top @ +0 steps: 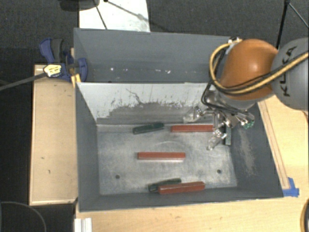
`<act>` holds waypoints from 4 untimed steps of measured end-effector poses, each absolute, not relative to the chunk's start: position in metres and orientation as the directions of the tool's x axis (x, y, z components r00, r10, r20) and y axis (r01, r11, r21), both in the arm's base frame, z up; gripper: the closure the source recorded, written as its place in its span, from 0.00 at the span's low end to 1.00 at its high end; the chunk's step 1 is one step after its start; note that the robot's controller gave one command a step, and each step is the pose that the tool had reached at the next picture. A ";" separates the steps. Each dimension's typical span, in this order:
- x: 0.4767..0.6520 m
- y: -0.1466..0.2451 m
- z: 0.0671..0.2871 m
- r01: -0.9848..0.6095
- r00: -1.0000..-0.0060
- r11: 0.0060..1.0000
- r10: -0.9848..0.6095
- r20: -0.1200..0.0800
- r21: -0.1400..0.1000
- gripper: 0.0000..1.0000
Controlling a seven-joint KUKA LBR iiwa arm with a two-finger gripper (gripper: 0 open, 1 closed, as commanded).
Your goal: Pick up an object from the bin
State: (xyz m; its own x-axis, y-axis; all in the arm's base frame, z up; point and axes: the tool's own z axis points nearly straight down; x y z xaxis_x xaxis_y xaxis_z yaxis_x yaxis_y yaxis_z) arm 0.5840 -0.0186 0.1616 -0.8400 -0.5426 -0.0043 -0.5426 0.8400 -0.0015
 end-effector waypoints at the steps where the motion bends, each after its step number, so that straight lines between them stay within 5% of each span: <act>1: 0.578 -0.002 0.109 -0.562 -0.827 0.827 -0.562 -0.009 -0.005 0.00; 2: 0.578 0.025 0.085 -0.561 -0.828 0.828 -0.561 0.002 0.004 0.00; 3: 0.568 0.031 0.076 -0.543 -0.840 0.840 -0.543 -0.010 -0.005 1.00; 4: 0.568 0.031 0.076 -0.544 -0.839 0.839 -0.544 -0.010 -0.005 1.00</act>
Offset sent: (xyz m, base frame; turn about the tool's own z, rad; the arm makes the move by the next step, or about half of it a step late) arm -0.0012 0.0571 -0.0681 -0.0193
